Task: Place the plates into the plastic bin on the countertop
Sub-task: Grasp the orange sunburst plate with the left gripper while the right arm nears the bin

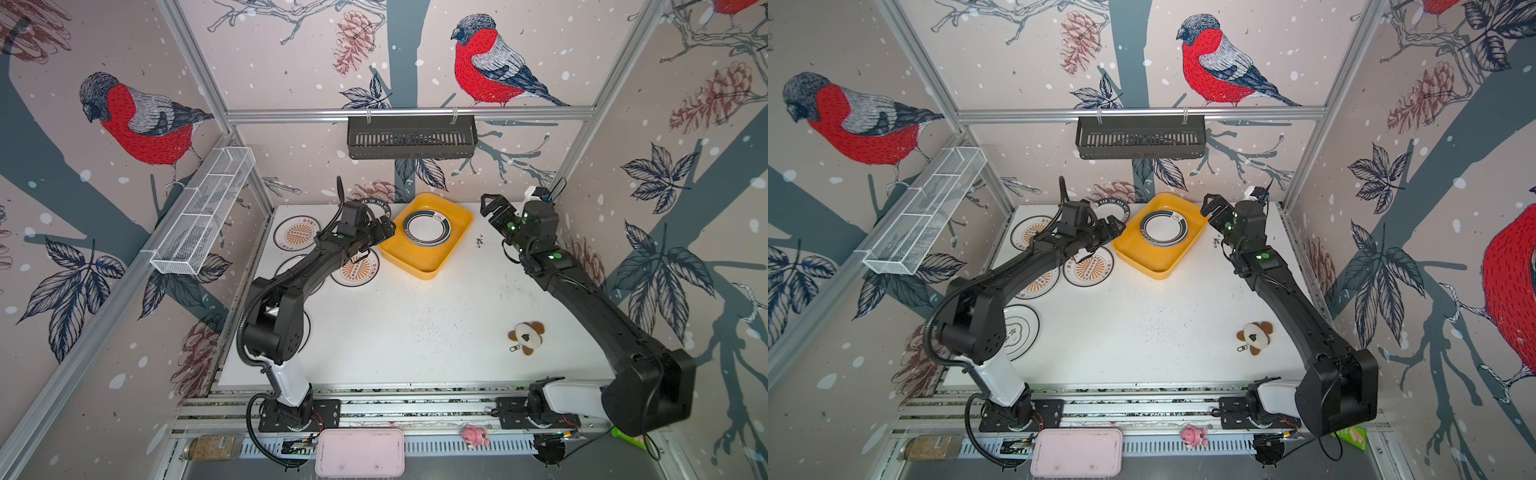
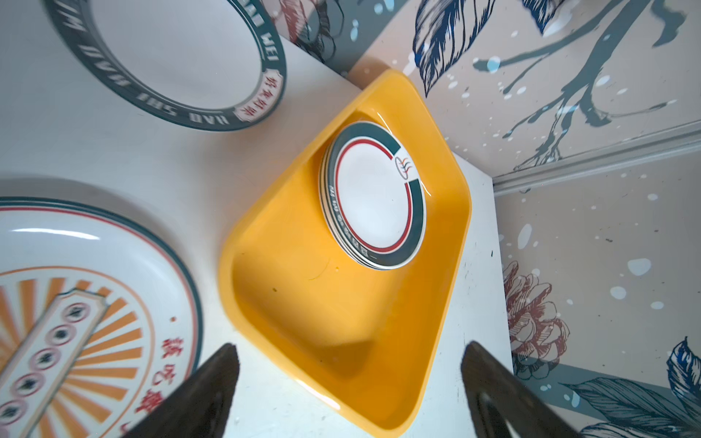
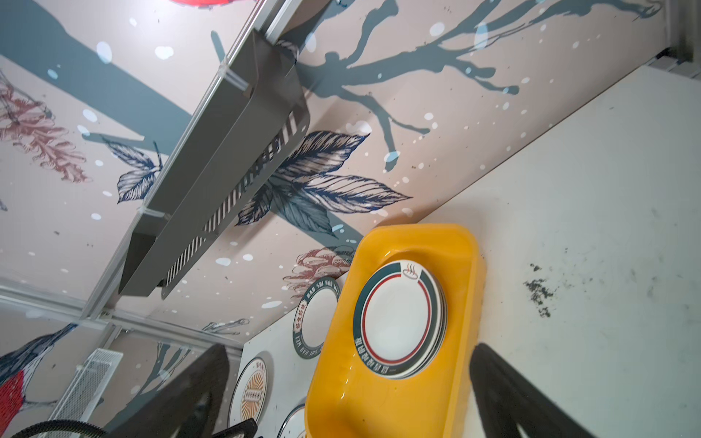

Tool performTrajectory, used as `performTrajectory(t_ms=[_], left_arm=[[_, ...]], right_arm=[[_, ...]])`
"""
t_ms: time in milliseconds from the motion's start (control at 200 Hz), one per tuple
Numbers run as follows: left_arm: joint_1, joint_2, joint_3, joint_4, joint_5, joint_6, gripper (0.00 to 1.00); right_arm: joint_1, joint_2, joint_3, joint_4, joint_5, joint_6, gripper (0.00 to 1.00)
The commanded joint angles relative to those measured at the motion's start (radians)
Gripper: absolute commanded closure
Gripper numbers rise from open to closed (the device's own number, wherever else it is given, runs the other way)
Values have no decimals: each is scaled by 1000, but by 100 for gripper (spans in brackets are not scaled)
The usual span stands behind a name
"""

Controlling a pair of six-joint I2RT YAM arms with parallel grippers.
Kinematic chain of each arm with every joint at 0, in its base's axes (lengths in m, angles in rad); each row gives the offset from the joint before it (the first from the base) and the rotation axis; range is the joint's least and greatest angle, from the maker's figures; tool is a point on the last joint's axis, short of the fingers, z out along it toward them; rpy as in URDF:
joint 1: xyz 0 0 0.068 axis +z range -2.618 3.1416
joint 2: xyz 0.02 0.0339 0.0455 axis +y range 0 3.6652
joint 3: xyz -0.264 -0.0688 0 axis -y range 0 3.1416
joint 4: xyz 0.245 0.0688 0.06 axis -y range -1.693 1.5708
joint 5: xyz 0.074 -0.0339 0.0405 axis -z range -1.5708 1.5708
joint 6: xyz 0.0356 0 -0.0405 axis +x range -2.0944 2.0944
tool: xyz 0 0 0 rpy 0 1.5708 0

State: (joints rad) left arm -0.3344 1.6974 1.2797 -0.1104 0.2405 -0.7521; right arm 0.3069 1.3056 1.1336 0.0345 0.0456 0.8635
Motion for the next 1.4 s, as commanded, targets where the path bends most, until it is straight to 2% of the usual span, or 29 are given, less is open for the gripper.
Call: performTrajectory(t_ms=[0, 265, 365, 445, 555, 685, 1086, 1206, 1396], left_arm=[[33, -111, -102, 22, -24, 16, 4], [179, -387, -445, 46, 22, -18, 4], [244, -445, -547, 68, 44, -18, 4], [305, -462, -606, 98, 109, -20, 4], [368, -420, -642, 136, 211, -36, 4], [392, -326, -611, 137, 298, -32, 5], [397, -131, -559, 224, 309, -79, 12], [397, -77, -544, 240, 318, -87, 26], [396, -43, -554, 270, 306, -110, 37]], right_arm=[[66, -9, 12, -38, 68, 18, 0], [254, -21, -7, -72, 172, 62, 0], [309, -18, -7, -79, 210, 76, 0], [341, -14, -2, -84, 226, 87, 0], [376, -13, 7, -98, 255, 96, 0], [384, -17, 18, -104, 281, 102, 0], [359, 12, 72, -108, 329, 72, 0], [341, 22, 79, -105, 327, 75, 0], [319, 29, 89, -102, 333, 74, 0]])
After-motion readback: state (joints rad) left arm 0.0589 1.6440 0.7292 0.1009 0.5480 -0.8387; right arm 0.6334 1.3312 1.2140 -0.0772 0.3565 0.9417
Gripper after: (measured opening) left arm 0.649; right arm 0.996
